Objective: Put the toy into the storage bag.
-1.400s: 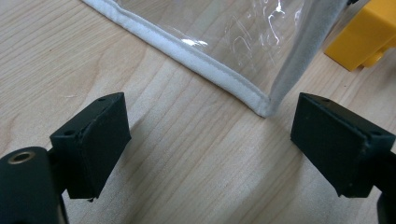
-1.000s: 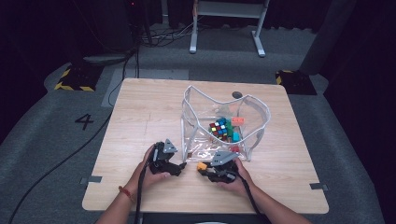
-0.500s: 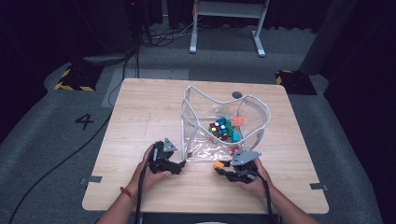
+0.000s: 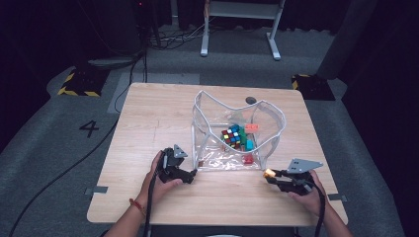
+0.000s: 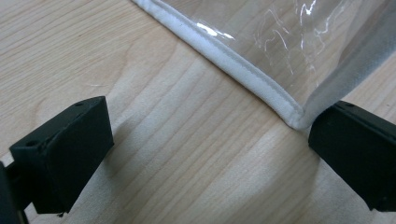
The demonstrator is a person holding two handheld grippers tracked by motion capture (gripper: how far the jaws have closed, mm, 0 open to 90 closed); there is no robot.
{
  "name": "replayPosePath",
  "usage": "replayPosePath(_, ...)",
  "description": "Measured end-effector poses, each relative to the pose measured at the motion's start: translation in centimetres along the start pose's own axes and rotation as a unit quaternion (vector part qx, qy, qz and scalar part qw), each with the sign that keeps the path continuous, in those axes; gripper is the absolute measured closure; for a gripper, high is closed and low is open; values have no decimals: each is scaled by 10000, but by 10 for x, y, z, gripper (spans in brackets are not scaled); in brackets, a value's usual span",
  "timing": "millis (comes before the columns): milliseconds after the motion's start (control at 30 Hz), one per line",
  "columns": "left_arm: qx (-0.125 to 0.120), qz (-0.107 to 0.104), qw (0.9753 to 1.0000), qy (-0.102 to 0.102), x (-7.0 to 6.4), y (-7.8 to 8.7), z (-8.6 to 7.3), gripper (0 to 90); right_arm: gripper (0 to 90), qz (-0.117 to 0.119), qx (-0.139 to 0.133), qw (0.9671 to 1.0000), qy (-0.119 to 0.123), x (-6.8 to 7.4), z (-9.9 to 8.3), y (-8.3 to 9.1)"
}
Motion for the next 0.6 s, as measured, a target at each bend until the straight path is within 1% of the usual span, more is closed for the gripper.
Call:
replayPosePath(67,37,77,9999,116,2,0,-1,0,678,-124,-92,9999,-42,-7,4,7)
replayPosePath(100,44,44,9998,171,1,0,-1,0,678,-165,-133,9998,-27,-10,6,10)
replayPosePath(133,23,104,9999,136,4,0,-1,0,678,-234,-146,9996,-29,-13,8,12)
replayPosePath(167,24,131,9998,143,5,0,-1,0,678,-271,-148,9995,-11,-15,9,14)
replayPosePath(200,33,140,9997,219,7,0,-1,0,678,-287,-164,9995,-14,-18,11,16)
replayPosePath(267,34,290,9991,316,13,0,-2,0,678,-320,-249,9992,-27,-24,16,21)
replayPosePath(300,85,300,9988,381,14,1,-3,0,678,-339,-269,9991,-48,-27,18,22)
replayPosePath(333,57,281,9988,390,15,0,-3,0,678,-363,-283,9989,-55,-29,20,24)
replayPosePath(367,33,334,9985,437,16,0,-2,0,678,-394,-279,9988,-35,-32,22,26)
replayPosePath(400,38,309,9985,460,16,0,-2,0,678,-432,-259,9987,-13,-34,24,27)
replayPosePath(600,38,361,9984,436,17,1,-3,0,678,-588,-252,9979,99,-42,40,36)
Point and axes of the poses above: each handheld gripper's, and its own axes: y roughly backward along the jaws, z roughly out of its top, x roughly to its left, the point moved 8 cm from there along -y, roughly forward along the jaws, and after that the axes turned 10 degrees about -y, right-handed, at the moved point
